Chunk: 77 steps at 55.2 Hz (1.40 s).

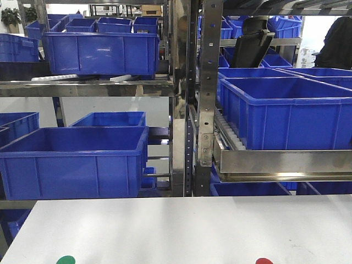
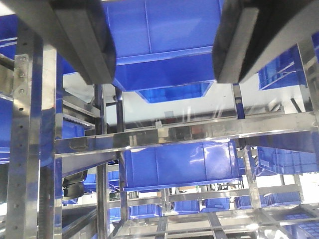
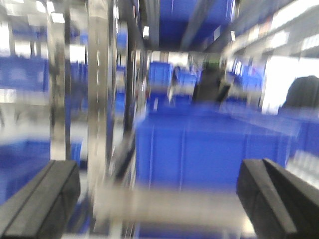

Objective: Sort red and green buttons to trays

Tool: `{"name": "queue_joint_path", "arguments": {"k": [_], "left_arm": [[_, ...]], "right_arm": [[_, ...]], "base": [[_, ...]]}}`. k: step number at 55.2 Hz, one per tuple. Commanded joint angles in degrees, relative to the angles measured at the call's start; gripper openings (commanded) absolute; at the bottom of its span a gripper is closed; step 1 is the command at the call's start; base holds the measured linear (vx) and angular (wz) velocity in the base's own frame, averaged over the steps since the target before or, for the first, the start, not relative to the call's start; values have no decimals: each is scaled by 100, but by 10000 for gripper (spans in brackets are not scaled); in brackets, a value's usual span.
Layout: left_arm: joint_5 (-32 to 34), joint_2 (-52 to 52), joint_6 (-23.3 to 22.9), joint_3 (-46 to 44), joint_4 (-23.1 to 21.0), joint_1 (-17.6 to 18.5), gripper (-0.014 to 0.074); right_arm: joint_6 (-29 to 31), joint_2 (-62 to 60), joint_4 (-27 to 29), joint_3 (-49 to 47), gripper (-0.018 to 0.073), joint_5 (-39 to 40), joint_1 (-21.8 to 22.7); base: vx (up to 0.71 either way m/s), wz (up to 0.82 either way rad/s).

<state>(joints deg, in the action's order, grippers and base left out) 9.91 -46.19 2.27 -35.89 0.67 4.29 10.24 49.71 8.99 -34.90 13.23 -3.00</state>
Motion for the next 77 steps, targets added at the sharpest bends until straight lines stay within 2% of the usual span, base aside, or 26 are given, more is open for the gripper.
{"name": "queue_joint_path", "arguments": {"k": [1, 8, 12, 20, 25, 36, 58, 62, 64, 71, 77], "left_arm": [[474, 29, -49, -211, -67, 9, 552], [456, 29, -49, -211, -67, 9, 552], [456, 29, -49, -211, -67, 9, 552], [445, 29, -49, -211, -67, 9, 552], [433, 29, -49, -211, -67, 9, 552], [309, 29, -49, -211, -67, 9, 552], [290, 29, -44, -211, -67, 9, 552], [285, 29, -44, -211, -67, 9, 552], [278, 29, -44, -211, -67, 9, 552], [265, 29, -44, -211, -67, 9, 552], [49, 29, -48, -211, -102, 9, 552]], "right_arm": [[-260, 593, -107, 731, 666, 776, -174], [-520, 1706, -191, 1984, 607, 2462, -557], [-562, 2462, -501, 2351, 570, 3651, -777], [-832, 4131, -1150, 2363, 538, 5355, -906], [-1024, 5018, -1254, 2216, 538, 6363, -906], [-1101, 6162, -1018, 1693, 538, 6352, -901], [-1123, 6997, -950, 506, 516, 6346, -897], [-1123, 7072, -950, 411, 425, 6292, -897], [-1123, 7074, -950, 403, 344, 6244, -897], [-1145, 7074, -957, 429, -14, 6227, -897], [-1166, 7074, -998, 434, -15, 6269, -897]], "base": [[0, 0], [0, 0], [0, 0], [0, 0], [0, 0], [0, 0], [0, 0], [0, 0], [0, 0], [0, 0], [0, 0]]}}
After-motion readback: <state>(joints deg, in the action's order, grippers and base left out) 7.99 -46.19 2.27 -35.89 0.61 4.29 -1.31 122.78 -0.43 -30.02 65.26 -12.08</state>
